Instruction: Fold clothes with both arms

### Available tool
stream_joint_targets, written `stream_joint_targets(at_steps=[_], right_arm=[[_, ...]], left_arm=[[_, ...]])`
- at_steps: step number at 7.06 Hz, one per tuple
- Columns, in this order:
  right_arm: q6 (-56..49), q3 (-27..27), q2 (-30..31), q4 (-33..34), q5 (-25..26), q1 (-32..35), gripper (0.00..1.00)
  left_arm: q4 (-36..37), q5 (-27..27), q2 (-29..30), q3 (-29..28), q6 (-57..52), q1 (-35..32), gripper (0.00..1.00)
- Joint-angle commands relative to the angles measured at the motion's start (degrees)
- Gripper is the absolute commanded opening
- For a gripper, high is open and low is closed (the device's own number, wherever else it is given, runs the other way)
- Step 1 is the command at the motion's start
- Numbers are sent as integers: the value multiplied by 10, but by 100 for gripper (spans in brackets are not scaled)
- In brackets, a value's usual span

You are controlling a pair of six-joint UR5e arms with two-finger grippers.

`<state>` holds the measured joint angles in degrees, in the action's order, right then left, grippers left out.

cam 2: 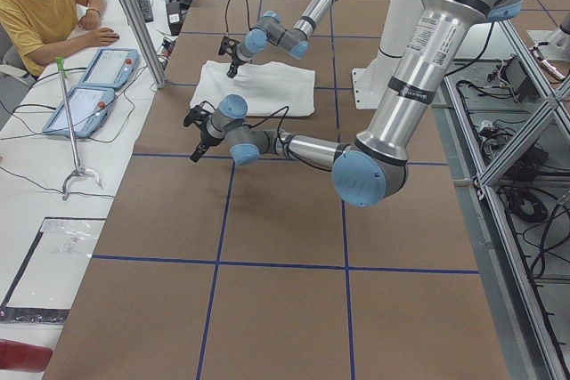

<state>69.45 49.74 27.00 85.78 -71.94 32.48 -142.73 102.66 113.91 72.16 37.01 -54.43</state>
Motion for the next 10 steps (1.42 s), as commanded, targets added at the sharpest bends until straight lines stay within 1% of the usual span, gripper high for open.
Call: stream_joint_targets(at_steps=[1, 4, 6, 7, 8, 9, 10], right_arm=[[-39, 3, -3, 48, 0, -1, 100], [-95, 39, 0, 115, 0, 1, 100], [-131, 50, 6, 155, 0, 5, 100], [-155, 63, 33, 160, 0, 16, 100], [-190, 107, 83, 160, 5, 29, 100], [-217, 139, 111, 160, 12, 42, 100], [-229, 146, 112, 155, 10, 48, 100]], left_arm=[[0, 0, 0, 0, 0, 0, 100], [-7, 0, 0, -1, 1, 3, 100], [-7, 0, 0, 0, 1, 3, 100], [-7, 0, 0, 0, 2, 3, 100], [-7, 0, 0, 0, 2, 3, 100], [-7, 0, 0, 2, 2, 4, 100], [-7, 0, 0, 3, 2, 3, 100]])
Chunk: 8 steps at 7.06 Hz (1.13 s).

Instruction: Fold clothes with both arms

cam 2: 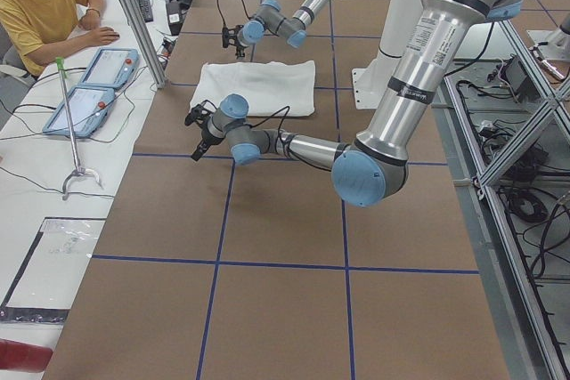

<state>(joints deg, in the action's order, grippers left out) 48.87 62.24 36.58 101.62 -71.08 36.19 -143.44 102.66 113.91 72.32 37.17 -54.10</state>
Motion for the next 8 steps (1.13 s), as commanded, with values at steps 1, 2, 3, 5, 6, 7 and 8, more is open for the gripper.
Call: stream_joint_targets(at_steps=[1, 2, 3, 5, 6, 7, 8], right_arm=[[-22, 50, 16, -18, -4, 11, 100], [-18, 102, 18, -19, -31, 12, 100], [-1, 175, 44, -29, -79, 12, 100], [51, 308, 186, -197, -145, -6, 100], [96, 364, 229, -216, -164, -15, 100], [191, 419, 272, -243, -184, -30, 100], [258, 478, 343, -308, -178, -62, 100]], left_arm=[[0, 0, 0, 4, 0, 0, 100], [0, 0, 0, 7, 1, 0, 100], [0, 1, 0, 11, 8, 0, 100], [2, 77, 0, 42, 85, 3, 100], [3, 83, -10, 74, 115, 10, 100], [7, 81, -17, 114, 160, 34, 100], [9, 76, -40, 165, 215, 67, 100]])
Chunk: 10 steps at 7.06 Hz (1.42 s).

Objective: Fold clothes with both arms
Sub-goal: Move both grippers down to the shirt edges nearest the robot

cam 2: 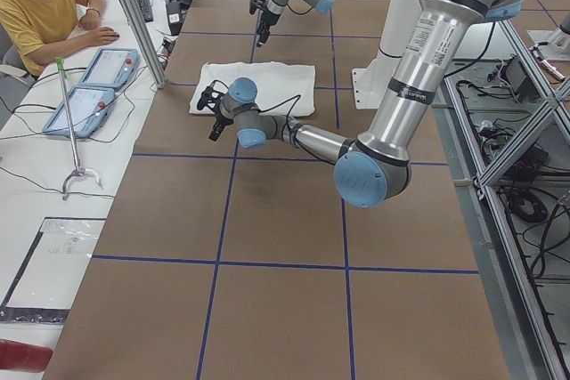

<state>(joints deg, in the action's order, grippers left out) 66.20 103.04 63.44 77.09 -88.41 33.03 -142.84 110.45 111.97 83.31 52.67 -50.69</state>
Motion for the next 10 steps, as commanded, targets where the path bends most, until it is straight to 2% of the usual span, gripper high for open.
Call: stream_joint_targets(at_steps=[1, 2, 3, 4, 6, 8, 10], right_arm=[[148, 113, 131, -96, 27, -71, 100], [216, 130, 151, -101, 119, -131, 100], [233, 134, 157, -101, 153, -166, 100], [249, 133, 161, -101, 155, -171, 100], [249, 132, 163, -101, 161, -173, 100], [250, 131, 163, -101, 161, -173, 100], [250, 130, 163, -101, 164, -173, 100]], left_arm=[[4, -2, -60, 122, 107, 67, 100], [4, -21, -102, 183, 154, 109, 100], [5, -85, -120, 211, 207, 167, 100], [19, -122, -118, 208, 231, 208, 100], [69, -154, -96, 194, 241, 250, 100], [141, -158, -48, 186, 243, 269, 100], [143, -162, -48, 180, 243, 295, 98]])
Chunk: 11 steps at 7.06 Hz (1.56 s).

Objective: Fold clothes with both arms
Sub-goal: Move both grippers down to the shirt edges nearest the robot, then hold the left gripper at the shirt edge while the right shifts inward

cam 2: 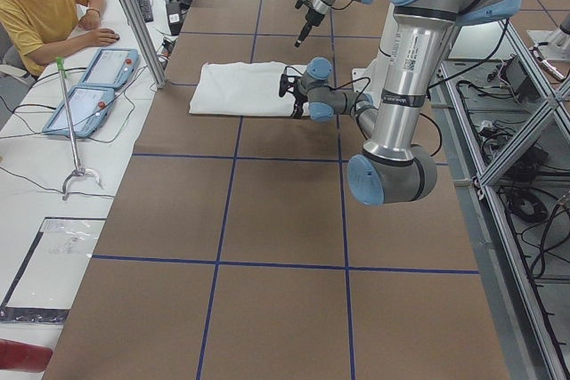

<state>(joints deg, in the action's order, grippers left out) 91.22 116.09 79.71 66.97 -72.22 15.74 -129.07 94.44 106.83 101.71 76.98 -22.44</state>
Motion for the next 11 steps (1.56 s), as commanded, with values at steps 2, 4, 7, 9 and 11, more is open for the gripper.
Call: stream_joint_targets(at_steps=[2, 4, 7, 9, 11], right_arm=[[0, -1, 3, 0, 4, 0, 100], [0, -2, 3, 0, 4, 0, 100], [0, -2, 4, 0, 4, -1, 100], [0, -3, 4, 0, 5, -2, 100], [1, -3, 4, 0, 8, -4, 100]], left_arm=[[6, -2, 2, -4, -1, 15, 71], [6, -3, 1, -2, -1, 16, 71], [25, -2, 0, -1, -1, 16, 71], [25, -2, 0, 1, -1, 18, 71], [25, -2, 0, 0, -1, 28, 71]])
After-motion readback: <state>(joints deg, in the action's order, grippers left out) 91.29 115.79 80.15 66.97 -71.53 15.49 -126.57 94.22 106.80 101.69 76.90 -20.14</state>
